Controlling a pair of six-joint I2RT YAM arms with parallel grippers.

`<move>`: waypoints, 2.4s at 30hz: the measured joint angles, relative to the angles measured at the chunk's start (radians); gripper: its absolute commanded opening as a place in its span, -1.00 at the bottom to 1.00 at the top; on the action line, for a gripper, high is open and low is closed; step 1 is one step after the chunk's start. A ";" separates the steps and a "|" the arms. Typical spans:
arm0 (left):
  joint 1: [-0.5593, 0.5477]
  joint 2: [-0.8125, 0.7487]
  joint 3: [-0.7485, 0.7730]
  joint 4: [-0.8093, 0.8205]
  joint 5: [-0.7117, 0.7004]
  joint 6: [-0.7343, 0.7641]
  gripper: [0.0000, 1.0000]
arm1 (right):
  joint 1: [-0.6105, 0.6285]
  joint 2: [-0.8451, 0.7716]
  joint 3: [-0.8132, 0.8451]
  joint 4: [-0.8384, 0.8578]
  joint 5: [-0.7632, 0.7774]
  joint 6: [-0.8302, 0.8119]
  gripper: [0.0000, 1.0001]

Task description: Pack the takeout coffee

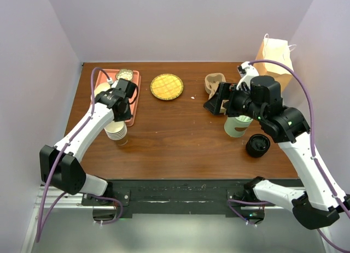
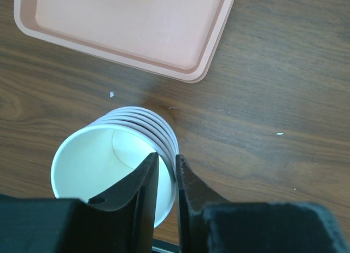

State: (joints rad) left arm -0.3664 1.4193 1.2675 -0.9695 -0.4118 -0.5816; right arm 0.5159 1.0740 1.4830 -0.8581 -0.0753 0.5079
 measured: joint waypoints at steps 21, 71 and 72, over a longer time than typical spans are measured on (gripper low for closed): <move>0.001 0.008 0.031 -0.080 -0.056 0.002 -0.85 | 0.000 0.014 -0.052 0.010 -0.048 0.009 0.88; 0.001 0.003 0.022 -0.163 -0.063 0.044 -0.69 | 0.000 0.065 -0.052 0.021 -0.078 0.034 0.86; 0.001 0.003 0.024 -0.167 -0.064 0.044 -0.78 | 0.000 0.065 -0.052 0.021 -0.078 0.034 0.86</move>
State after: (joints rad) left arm -0.3656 1.4227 1.2915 -1.1362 -0.4763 -0.5373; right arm 0.5159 1.1389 1.4307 -0.8368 -0.1532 0.5419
